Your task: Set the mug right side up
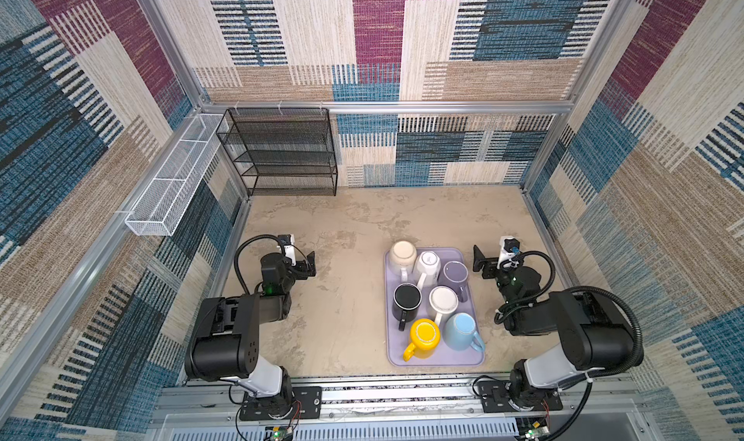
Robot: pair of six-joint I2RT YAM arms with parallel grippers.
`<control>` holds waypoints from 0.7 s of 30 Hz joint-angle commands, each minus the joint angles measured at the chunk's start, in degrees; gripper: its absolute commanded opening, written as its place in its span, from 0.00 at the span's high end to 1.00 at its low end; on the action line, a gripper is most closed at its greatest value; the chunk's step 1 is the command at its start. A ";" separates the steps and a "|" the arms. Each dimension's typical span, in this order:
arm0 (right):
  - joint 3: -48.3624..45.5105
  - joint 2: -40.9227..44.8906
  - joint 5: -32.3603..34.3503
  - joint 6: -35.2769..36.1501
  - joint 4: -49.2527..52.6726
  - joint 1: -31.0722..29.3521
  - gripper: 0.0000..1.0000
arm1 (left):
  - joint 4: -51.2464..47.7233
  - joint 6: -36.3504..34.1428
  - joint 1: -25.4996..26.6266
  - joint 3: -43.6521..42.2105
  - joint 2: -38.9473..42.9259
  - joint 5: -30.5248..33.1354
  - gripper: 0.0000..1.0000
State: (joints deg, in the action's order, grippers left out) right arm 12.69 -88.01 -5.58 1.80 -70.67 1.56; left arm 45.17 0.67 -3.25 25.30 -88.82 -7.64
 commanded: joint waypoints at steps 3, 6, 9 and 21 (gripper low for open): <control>0.39 0.01 -0.28 -0.07 -1.13 0.02 0.00 | 0.45 -2.12 -0.01 0.05 0.06 -0.04 0.00; 0.59 0.14 -0.13 -0.18 -0.69 0.12 0.00 | 0.33 -2.08 -0.01 0.05 0.11 -0.07 0.00; 0.41 0.20 0.03 -0.18 -0.79 0.10 0.00 | 0.36 -2.15 -0.02 0.10 0.05 -0.01 0.02; 4.80 7.15 9.57 -2.37 13.74 -1.21 0.00 | -6.24 -3.08 0.45 2.31 3.98 -0.55 0.12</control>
State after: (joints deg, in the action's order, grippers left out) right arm 16.16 -82.72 0.30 0.75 -63.09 0.60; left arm 42.35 0.03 -3.05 26.11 -87.18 -7.77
